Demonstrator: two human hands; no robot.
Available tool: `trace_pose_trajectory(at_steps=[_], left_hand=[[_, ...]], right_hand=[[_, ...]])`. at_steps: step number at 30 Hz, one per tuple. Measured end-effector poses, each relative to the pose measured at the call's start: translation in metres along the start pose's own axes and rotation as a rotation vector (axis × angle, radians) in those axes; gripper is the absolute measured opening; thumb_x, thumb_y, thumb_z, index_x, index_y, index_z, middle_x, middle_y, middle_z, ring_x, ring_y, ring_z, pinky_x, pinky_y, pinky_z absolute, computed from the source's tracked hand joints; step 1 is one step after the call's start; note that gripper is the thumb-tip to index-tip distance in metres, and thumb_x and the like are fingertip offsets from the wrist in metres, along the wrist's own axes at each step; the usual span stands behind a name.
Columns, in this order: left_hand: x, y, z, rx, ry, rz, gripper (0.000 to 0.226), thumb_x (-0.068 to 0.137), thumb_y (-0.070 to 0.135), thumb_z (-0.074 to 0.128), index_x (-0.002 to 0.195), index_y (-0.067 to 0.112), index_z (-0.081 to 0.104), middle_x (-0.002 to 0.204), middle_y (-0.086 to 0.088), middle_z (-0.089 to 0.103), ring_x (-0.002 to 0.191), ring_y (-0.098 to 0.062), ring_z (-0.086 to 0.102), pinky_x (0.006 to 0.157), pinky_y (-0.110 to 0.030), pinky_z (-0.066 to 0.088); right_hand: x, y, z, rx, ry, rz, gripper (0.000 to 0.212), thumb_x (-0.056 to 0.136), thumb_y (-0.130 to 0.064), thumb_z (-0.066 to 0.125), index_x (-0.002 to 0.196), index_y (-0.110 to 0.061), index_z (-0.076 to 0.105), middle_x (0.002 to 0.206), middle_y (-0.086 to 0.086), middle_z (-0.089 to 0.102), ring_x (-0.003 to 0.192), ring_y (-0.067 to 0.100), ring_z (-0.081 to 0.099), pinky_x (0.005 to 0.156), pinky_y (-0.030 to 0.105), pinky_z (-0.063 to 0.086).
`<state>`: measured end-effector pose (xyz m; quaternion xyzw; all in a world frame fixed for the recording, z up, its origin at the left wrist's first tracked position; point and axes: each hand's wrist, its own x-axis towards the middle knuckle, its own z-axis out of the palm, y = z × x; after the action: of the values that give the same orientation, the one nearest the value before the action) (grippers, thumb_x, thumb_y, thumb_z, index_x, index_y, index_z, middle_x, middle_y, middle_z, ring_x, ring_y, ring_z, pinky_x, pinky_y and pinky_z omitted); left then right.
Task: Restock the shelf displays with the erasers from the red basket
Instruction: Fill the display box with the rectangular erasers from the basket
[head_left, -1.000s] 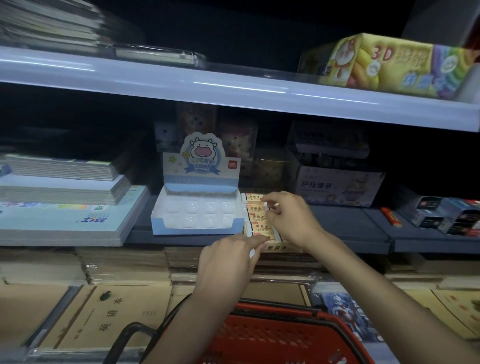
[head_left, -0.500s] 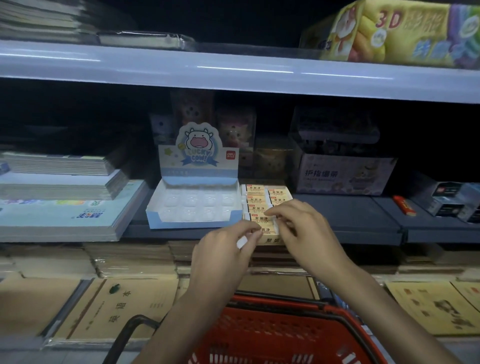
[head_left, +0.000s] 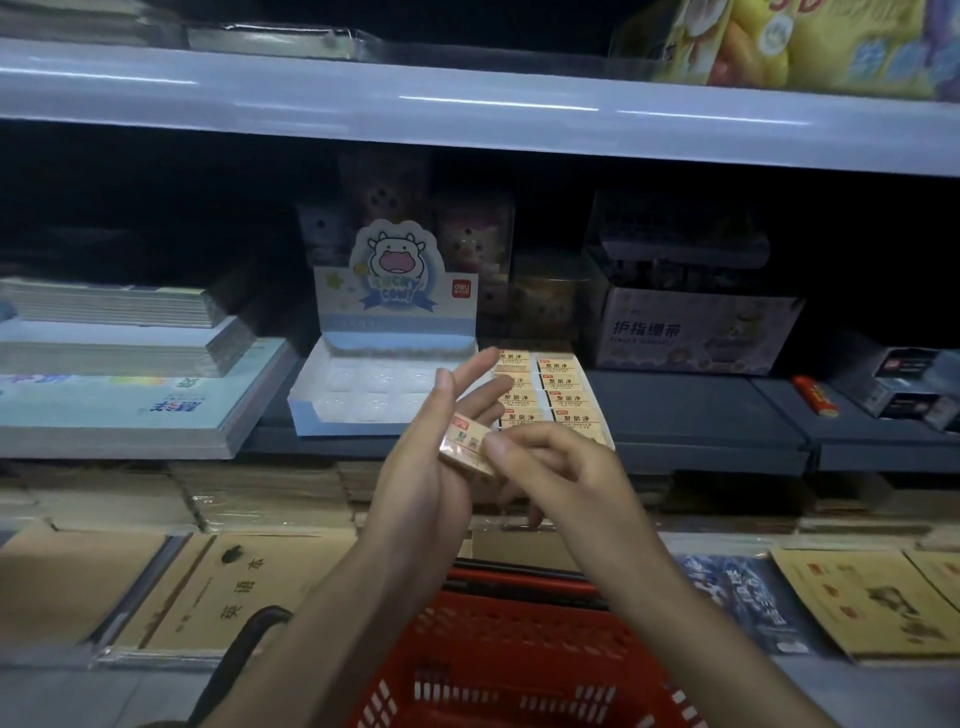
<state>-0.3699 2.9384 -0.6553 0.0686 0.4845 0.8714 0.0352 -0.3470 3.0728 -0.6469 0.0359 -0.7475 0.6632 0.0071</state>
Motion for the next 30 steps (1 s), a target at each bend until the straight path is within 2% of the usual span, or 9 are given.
trace_pose_trajectory(at_steps=[3, 4, 6, 8, 12, 16, 21, 27, 30], left_hand=[[-0.006, 0.000, 0.005, 0.182, 0.003, 0.069, 0.045, 0.098, 0.064, 0.045, 0.123, 0.040, 0.074, 0.130, 0.007, 0.071, 0.111, -0.011, 0.071, 0.078, -0.029, 0.058], [-0.007, 0.001, 0.005, 0.231, -0.002, 0.112, 0.045, 0.098, 0.065, 0.047, 0.124, 0.040, 0.073, 0.127, 0.008, 0.071, 0.106, -0.012, 0.072, 0.076, -0.030, 0.058], [-0.006, 0.003, 0.002, 0.335, 0.009, 0.198, 0.042, 0.098, 0.062, 0.049, 0.126, 0.040, 0.070, 0.120, 0.011, 0.072, 0.104, -0.005, 0.069, 0.079, -0.019, 0.053], [-0.003, 0.000, -0.005, 0.526, 0.060, 0.279, 0.032, 0.100, 0.051, 0.054, 0.128, 0.040, 0.066, 0.121, 0.015, 0.069, 0.108, 0.003, 0.063, 0.081, -0.010, 0.049], [0.001, -0.013, -0.019, 1.162, 0.073, 0.401, 0.043, 0.101, 0.041, 0.060, 0.143, 0.043, 0.050, 0.130, 0.021, 0.048, 0.122, 0.001, 0.050, 0.102, -0.024, 0.046], [0.001, -0.021, -0.024, 1.532, -0.018, 0.474, 0.049, 0.101, 0.042, 0.056, 0.149, 0.041, 0.045, 0.138, 0.016, 0.039, 0.094, -0.002, 0.051, 0.070, -0.009, 0.039], [0.006, -0.026, -0.029, 1.597, -0.022, 0.393, 0.040, 0.104, 0.044, 0.052, 0.143, 0.044, 0.052, 0.144, 0.016, 0.037, 0.101, -0.001, 0.051, 0.075, -0.020, 0.050], [0.011, -0.027, -0.031, 1.562, -0.004, 0.358, 0.033, 0.104, 0.044, 0.051, 0.137, 0.047, 0.057, 0.135, 0.020, 0.045, 0.102, -0.003, 0.058, 0.077, -0.027, 0.056], [0.015, -0.028, -0.032, 1.545, -0.003, 0.374, 0.033, 0.101, 0.047, 0.050, 0.133, 0.048, 0.060, 0.129, 0.022, 0.047, 0.100, -0.001, 0.059, 0.075, -0.027, 0.056]], right_hand=[[-0.002, -0.001, 0.003, 0.165, -0.059, 0.040, 0.019, 0.092, -0.019, 0.074, 0.107, -0.008, 0.075, 0.082, 0.010, 0.077, 0.067, 0.007, 0.066, 0.058, 0.019, 0.046], [-0.002, -0.002, 0.001, 0.214, -0.062, 0.052, 0.019, 0.092, -0.017, 0.074, 0.108, -0.007, 0.075, 0.084, 0.010, 0.077, 0.069, 0.010, 0.065, 0.058, 0.022, 0.046], [0.004, -0.005, -0.010, 0.218, -0.010, 0.039, 0.018, 0.093, -0.015, 0.073, 0.110, -0.008, 0.075, 0.088, 0.009, 0.078, 0.071, 0.014, 0.066, 0.056, 0.025, 0.047], [0.017, -0.006, -0.024, 0.028, 0.139, -0.042, 0.016, 0.094, -0.016, 0.072, 0.110, -0.014, 0.072, 0.086, 0.007, 0.079, 0.070, 0.014, 0.069, 0.058, 0.028, 0.052], [0.057, -0.003, -0.053, -0.374, 0.424, -0.124, 0.021, 0.094, -0.031, 0.074, 0.111, -0.026, 0.062, 0.082, -0.004, 0.076, 0.074, 0.006, 0.073, 0.062, 0.027, 0.056], [0.101, 0.002, -0.066, -0.531, 0.446, -0.137, 0.019, 0.095, -0.032, 0.072, 0.104, -0.022, 0.058, 0.080, -0.006, 0.073, 0.080, 0.005, 0.068, 0.058, 0.023, 0.046], [0.128, 0.019, -0.080, -0.546, 0.393, -0.063, 0.018, 0.096, -0.031, 0.070, 0.106, -0.018, 0.061, 0.086, -0.011, 0.070, 0.084, 0.003, 0.065, 0.059, 0.020, 0.043], [0.143, 0.016, -0.092, -0.541, 0.254, 0.006, 0.035, 0.087, -0.028, 0.081, 0.116, -0.017, 0.064, 0.089, -0.014, 0.069, 0.081, -0.005, 0.061, 0.062, 0.016, 0.043], [0.143, 0.016, -0.094, -0.651, 0.207, 0.003, 0.041, 0.086, -0.025, 0.083, 0.120, -0.016, 0.063, 0.083, -0.017, 0.065, 0.078, -0.007, 0.057, 0.065, 0.017, 0.045]])
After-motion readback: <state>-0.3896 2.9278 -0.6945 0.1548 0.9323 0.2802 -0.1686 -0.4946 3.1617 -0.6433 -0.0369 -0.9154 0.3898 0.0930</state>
